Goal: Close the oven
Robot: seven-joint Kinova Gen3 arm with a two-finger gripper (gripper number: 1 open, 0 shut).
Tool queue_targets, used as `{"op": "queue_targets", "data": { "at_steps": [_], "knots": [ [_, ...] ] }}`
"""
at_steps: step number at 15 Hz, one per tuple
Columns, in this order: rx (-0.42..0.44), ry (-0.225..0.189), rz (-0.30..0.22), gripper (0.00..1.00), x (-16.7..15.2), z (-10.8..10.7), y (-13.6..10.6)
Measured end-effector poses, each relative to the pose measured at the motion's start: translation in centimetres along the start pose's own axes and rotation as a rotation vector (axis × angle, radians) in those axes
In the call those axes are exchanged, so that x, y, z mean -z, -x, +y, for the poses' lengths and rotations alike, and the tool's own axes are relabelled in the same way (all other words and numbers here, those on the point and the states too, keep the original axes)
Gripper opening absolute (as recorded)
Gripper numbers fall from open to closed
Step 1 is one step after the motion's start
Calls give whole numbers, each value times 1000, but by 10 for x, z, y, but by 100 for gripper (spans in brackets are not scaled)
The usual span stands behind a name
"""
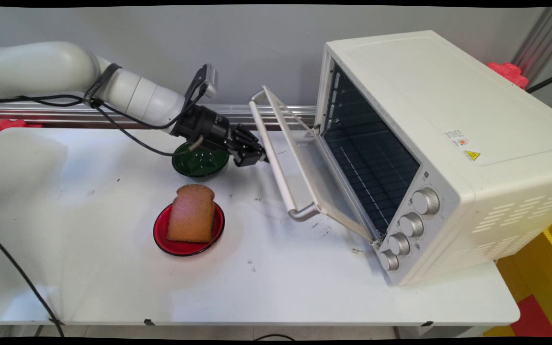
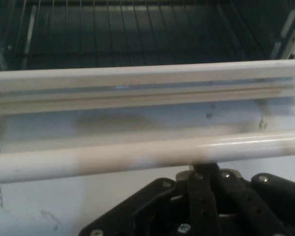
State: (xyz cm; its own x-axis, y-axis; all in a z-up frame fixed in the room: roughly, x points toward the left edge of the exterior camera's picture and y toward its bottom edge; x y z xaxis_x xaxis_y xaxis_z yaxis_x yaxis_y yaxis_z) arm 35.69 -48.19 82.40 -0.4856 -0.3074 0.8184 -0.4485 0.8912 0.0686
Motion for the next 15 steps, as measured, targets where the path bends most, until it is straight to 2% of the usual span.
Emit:
{"op": "queue_targets", "data": {
  "at_steps": [15],
  "knots": [
    [-23,-9,85,0,-26,-5,-41]
  ]
}}
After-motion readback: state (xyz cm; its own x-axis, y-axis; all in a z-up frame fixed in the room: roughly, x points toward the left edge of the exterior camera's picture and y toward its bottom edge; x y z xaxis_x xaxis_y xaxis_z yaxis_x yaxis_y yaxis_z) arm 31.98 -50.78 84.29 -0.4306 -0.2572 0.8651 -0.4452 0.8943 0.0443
